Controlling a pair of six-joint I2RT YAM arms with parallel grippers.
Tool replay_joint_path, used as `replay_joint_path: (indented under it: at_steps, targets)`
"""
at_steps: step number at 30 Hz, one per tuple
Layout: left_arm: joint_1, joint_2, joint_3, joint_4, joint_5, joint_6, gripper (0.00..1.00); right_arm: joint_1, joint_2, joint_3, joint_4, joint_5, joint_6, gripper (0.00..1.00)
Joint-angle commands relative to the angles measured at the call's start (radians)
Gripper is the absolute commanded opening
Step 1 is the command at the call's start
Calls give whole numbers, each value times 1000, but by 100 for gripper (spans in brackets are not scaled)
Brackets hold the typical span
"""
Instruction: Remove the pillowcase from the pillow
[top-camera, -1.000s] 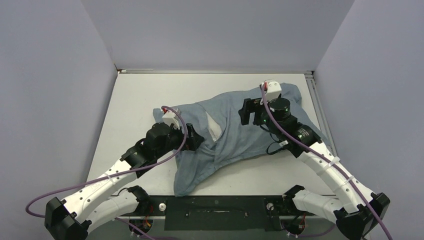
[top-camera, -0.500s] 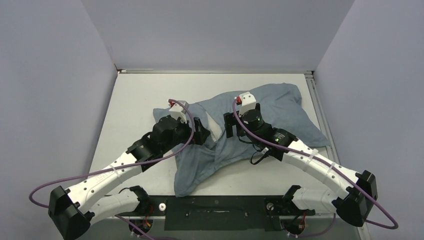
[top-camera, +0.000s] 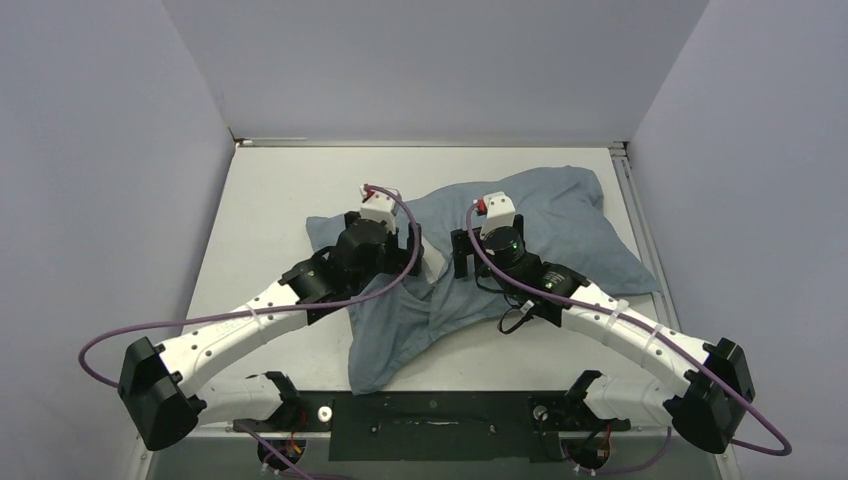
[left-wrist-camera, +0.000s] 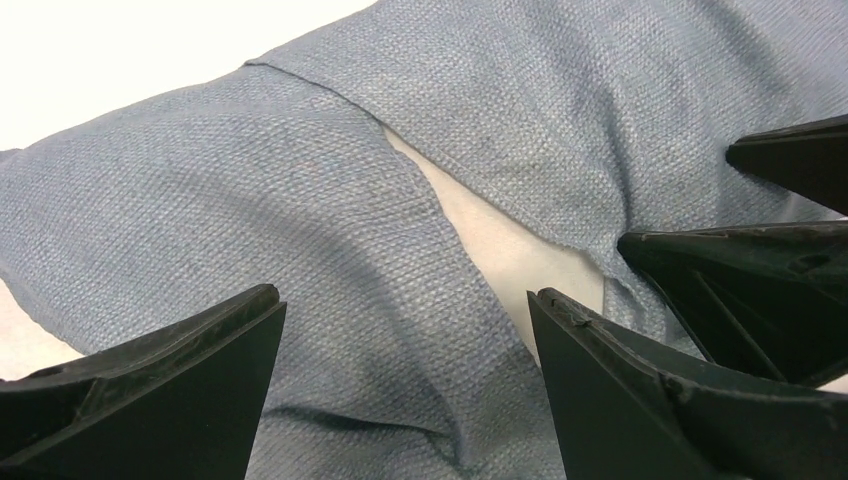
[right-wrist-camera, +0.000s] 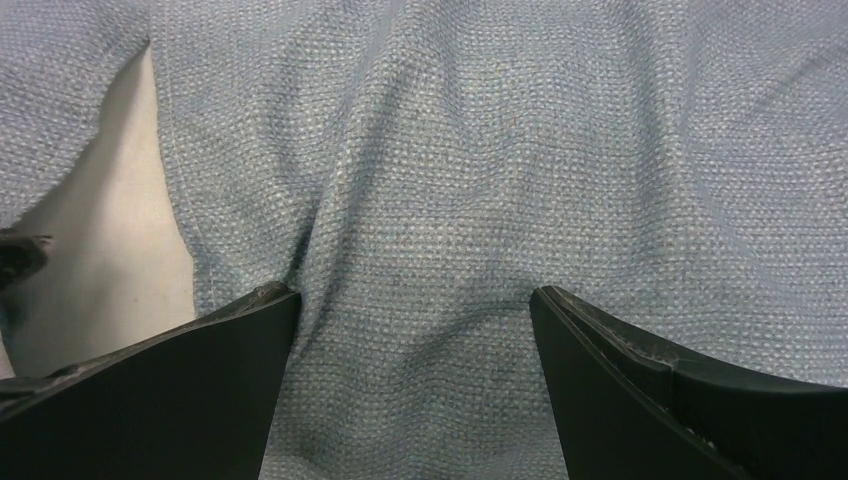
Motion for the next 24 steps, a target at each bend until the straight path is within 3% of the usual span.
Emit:
replay_joint_path:
  at_steps: [1,6,15,20,24]
  targets:
    - [-60,56,71,-17,-118,59,96,5,-8,-24,57,30,29,90]
    - [-72,85,44,-40,-165,34,96,6,-18,-59,65,36,43,90]
    - [-47,-13,-77,-85,-186,-49,100,5,-24,-117,78,48,65,90]
    - [14,-94,-152,-69,-92,-61,65,2,-7,-124,73,75,74,90]
    - [65,-151,-212,-77,-55,-87,54,-11,13,-112,36,115,91,90]
